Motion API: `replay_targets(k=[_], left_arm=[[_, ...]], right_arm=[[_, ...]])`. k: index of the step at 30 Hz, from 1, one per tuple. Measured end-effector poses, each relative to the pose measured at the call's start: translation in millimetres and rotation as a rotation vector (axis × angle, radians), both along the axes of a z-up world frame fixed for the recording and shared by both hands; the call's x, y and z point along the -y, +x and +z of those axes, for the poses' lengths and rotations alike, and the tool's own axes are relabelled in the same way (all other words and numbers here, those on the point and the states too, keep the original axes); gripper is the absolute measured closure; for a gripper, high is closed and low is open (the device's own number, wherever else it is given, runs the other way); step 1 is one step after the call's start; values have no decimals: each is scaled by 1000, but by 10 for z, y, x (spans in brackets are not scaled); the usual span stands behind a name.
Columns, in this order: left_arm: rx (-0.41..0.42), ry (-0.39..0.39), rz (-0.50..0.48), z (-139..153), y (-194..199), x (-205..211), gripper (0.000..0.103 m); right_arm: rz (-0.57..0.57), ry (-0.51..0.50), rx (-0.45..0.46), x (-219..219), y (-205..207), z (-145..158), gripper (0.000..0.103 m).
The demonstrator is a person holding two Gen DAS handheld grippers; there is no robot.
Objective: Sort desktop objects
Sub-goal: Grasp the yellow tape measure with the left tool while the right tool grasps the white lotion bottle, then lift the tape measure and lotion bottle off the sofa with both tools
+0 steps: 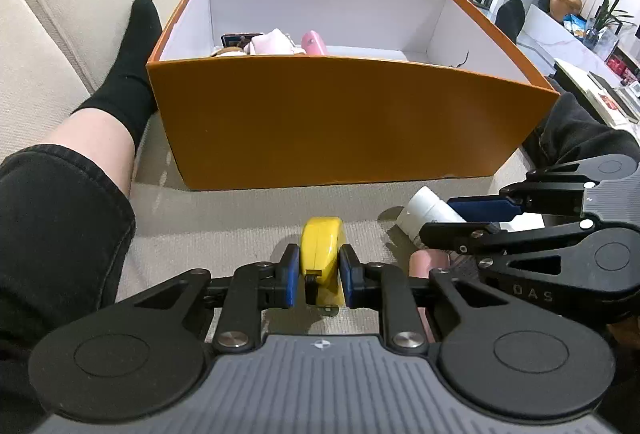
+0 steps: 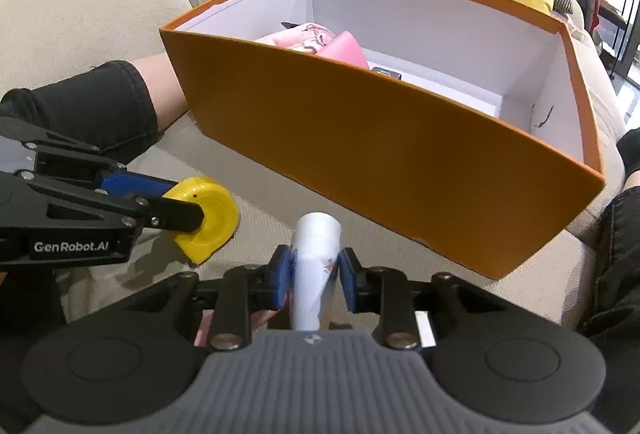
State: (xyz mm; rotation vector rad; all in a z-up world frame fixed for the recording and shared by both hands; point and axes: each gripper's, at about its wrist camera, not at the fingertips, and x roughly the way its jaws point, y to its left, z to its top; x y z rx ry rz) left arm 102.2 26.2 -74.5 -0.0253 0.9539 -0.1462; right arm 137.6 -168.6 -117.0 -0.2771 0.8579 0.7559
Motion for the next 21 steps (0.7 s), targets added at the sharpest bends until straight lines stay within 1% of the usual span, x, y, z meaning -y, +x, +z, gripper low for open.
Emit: replay_targets(k=[11, 13, 15, 19, 21], left_arm=[[-2, -13, 20, -11, 3, -28, 79], [-5, -25, 22, -13, 3, -40, 80], [-33, -59, 19, -45, 18, -50, 80], [-45, -44, 18, -115, 13, -11, 81], [-42, -43, 18, -113, 9, -10, 81]], right_arm=[[-66, 44, -104, 294, -75, -13, 73], [-68, 47, -116, 323, -111, -5, 73], [-70, 47, -122, 341, -155, -4, 73], [-73, 46, -157, 383, -217, -34, 73], [-72, 50, -176, 390, -239, -59, 76]])
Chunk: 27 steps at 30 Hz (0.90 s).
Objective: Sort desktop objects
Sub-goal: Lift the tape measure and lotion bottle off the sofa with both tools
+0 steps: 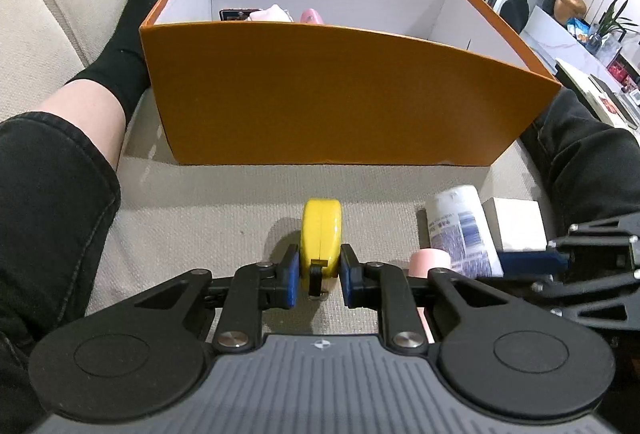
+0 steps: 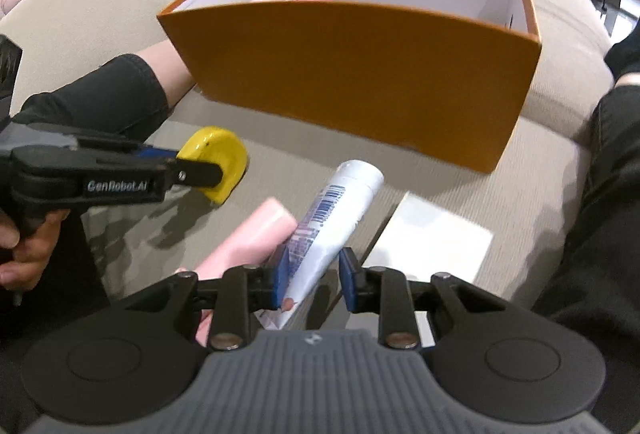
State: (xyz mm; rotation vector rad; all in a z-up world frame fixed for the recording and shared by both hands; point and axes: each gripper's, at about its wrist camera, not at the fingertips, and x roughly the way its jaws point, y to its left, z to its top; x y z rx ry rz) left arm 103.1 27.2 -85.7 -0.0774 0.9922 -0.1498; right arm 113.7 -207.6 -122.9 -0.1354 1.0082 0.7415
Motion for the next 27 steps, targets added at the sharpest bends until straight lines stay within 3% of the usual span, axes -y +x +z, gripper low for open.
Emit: replay_targets(k=[6, 13, 22, 27], left_arm=[[6, -22, 8, 22, -38, -20, 81], [13, -28, 6, 24, -52, 22, 81], [53, -45, 10, 171, -42, 22, 81], [59, -54, 8, 207, -23, 38, 81]], right_arm=[[-36, 25, 64, 51, -9, 182, 85], [6, 21, 261, -171, 29, 251, 87], [-30, 104, 261, -197, 197, 529, 88], [-2, 64, 271, -373, 269, 498, 88]])
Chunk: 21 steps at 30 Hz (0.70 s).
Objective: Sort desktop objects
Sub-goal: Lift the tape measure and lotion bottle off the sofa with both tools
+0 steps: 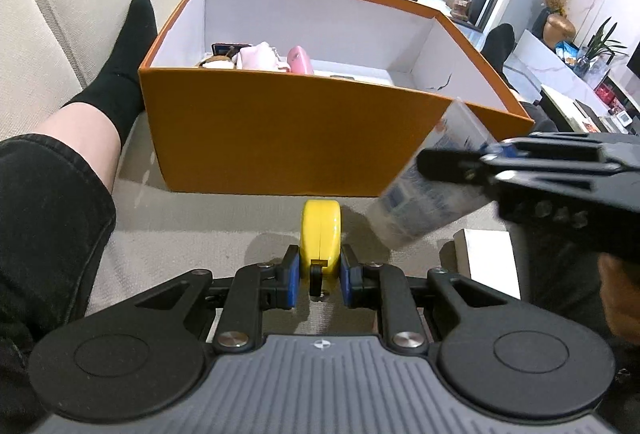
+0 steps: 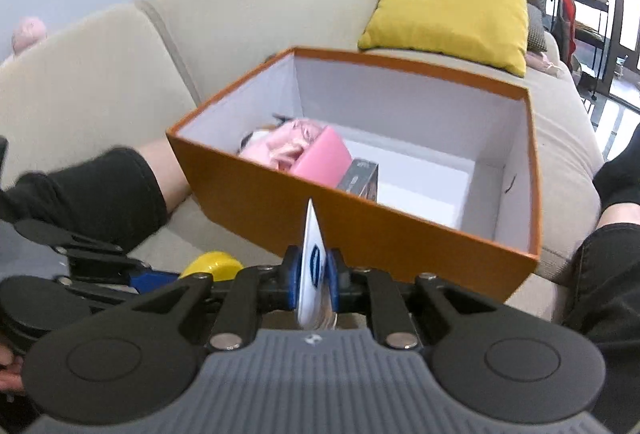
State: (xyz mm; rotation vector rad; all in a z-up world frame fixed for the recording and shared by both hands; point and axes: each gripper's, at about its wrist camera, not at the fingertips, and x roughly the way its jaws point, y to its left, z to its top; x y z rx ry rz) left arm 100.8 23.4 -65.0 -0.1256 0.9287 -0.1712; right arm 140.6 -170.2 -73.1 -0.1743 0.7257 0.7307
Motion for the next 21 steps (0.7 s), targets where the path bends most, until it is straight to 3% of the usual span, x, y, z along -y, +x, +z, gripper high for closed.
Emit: replay_targets(k=[16, 21], left_arm=[[3, -11, 15, 18, -1, -42, 81], [5, -16, 16, 37, 1, -45, 81]], right_arm=[[-7, 2, -16, 27, -67, -76, 85], [-11, 19, -22, 60, -88, -52, 78]])
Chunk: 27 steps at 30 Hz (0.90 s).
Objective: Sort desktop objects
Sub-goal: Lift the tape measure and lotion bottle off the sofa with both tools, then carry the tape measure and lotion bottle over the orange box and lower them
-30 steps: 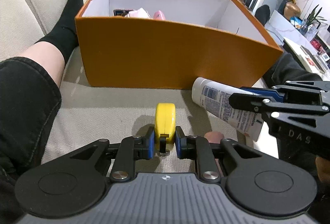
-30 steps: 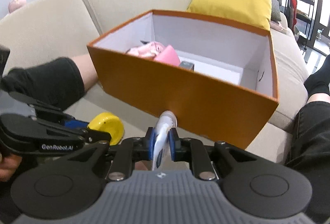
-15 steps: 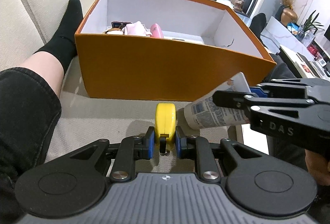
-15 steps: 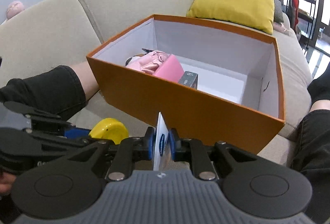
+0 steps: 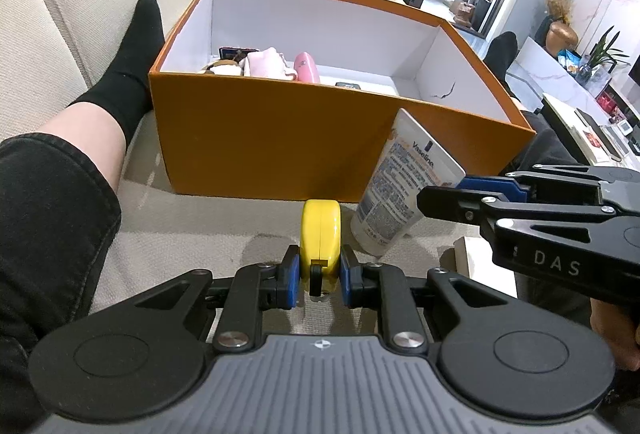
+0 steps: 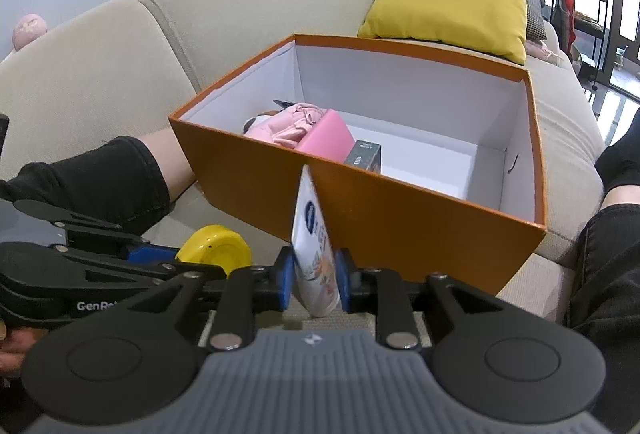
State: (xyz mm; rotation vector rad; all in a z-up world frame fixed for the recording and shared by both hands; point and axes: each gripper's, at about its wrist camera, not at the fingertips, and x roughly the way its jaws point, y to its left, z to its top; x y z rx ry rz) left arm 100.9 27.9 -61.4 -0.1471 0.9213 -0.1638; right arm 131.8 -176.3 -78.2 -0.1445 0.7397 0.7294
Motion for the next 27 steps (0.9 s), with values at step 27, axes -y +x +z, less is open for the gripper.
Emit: replay_targets(k=[27], left_arm=[[71, -55, -123, 735, 124, -65, 81]], right_arm=[[184, 95, -9, 126, 121, 757, 94]])
